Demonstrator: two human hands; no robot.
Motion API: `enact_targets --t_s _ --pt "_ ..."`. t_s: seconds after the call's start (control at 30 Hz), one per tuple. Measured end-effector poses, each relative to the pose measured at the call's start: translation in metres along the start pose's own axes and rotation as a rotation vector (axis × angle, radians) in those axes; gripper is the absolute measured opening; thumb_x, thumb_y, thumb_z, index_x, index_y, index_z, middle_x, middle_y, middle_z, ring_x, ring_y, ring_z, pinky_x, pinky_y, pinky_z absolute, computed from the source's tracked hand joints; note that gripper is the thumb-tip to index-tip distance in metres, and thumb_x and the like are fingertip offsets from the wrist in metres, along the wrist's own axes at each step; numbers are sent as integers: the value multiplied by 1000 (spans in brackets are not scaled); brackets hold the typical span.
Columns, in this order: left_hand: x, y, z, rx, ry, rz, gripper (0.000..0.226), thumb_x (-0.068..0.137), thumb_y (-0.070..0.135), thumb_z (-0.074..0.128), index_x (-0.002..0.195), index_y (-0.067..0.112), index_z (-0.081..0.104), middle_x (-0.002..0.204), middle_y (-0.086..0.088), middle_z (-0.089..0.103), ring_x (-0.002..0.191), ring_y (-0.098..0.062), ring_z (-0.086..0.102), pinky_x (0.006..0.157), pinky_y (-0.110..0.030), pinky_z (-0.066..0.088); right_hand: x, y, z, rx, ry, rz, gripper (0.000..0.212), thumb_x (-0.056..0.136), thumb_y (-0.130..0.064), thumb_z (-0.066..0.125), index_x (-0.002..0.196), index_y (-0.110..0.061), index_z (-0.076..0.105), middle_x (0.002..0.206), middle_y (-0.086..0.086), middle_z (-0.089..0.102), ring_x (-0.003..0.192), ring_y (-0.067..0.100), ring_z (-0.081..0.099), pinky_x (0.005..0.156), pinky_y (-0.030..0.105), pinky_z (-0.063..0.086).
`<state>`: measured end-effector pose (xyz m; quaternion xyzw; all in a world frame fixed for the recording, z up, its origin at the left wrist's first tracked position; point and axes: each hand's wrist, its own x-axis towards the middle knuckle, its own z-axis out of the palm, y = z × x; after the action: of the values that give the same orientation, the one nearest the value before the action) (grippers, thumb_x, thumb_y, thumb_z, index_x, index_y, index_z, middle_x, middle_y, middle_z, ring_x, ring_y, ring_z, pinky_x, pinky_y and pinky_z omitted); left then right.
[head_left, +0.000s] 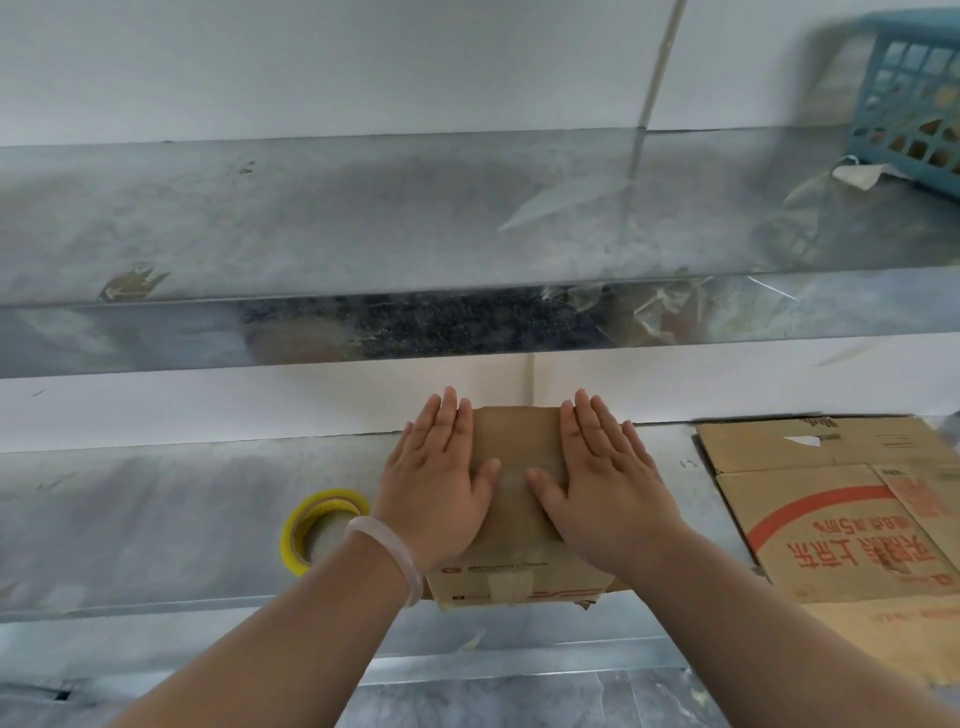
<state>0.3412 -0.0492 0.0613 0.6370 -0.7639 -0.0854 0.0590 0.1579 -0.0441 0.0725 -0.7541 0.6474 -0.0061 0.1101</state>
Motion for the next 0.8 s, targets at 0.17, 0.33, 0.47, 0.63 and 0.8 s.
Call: enact_targets --t_s 0.17,0.33,0.47,0.63,0.8 --pt "5 -9 -8 -135 -69 56 69 99 52 26 154 21 -1 160 9 -12 144 -5 -16 119 -27 -6 5 17 -10 100 -93 -86 77 99 -59 24 156 -20 -9 162 -8 -19 145 4 -22 116 25 -12" --pt "-7 -24 -10 -242 -64 150 77 93 58 39 153 29 0 157 18 -17 140 4 -23 118 -27 -5 -4 35 -13 171 -104 -165 81 95 -63 32 155 -29 -10 158 -20 -23 141 -6 -25 118 26 -7" --pt "-10 -23 -7 -149 -48 119 74 94 60 35 153 33 -1 157 14 -21 141 -2 -23 116 -29 -3 -4 32 -3 153 -17 -142 85 90 -67 30 156 -28 -8 160 -17 -20 144 -2 -21 120 28 -2" --pt "-8 -23 -4 -285 -24 104 79 86 71 31 152 32 11 159 17 -9 143 2 -15 120 -30 0 -1 39 -7 218 -108 -180 103 78 -82 36 156 -29 -8 159 -20 -21 142 -4 -25 120 32 -1" --pt "-8 -38 -10 -309 -213 234 123 51 99 32 150 39 -8 152 20 -32 136 2 -33 116 -35 -4 2 57 -15 196 -263 -338 134 50 -100 41 151 -36 -20 148 -26 -41 135 -4 -39 123 47 4"
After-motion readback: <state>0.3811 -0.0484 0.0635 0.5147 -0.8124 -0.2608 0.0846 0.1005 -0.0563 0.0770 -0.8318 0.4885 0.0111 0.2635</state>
